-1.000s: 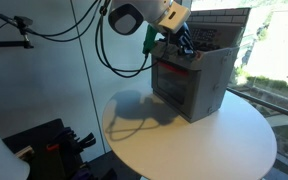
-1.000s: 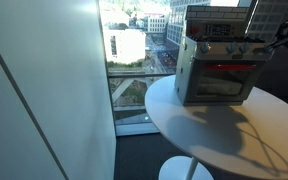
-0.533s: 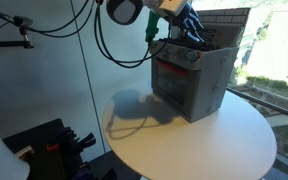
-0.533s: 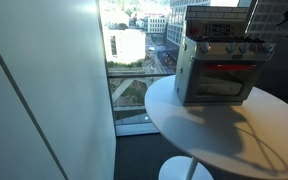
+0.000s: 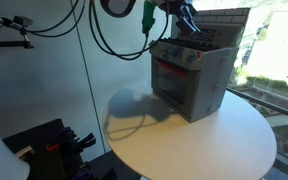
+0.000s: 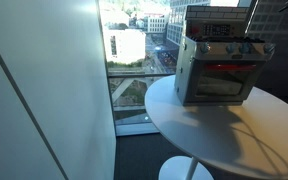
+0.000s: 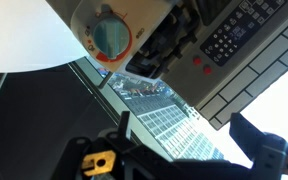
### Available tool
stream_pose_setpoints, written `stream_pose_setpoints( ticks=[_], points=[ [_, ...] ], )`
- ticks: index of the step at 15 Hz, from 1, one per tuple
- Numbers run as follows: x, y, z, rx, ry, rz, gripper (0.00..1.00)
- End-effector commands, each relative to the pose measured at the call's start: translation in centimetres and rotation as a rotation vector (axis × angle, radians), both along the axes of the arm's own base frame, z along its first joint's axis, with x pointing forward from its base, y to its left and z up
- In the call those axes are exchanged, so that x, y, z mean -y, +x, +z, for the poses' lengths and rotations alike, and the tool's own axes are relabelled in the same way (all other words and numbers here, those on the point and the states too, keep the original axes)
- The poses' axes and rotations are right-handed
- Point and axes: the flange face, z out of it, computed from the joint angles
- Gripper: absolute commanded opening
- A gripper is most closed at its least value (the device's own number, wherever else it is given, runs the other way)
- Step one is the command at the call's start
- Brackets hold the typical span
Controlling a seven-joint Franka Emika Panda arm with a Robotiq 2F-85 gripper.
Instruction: Turn the knob on the far right to the right
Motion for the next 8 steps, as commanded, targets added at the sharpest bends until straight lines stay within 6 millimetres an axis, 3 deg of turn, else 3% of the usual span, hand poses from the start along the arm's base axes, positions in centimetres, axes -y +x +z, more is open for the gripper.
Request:
stream_pose_setpoints(
  ticks=[1,8],
  points=[
    [-0.7,-2.2,0.6,-0.047,-0.018,0.074,1.0],
    [-0.6,-5.3,0.4,-0.213,0.024,0.229,1.0]
  ],
)
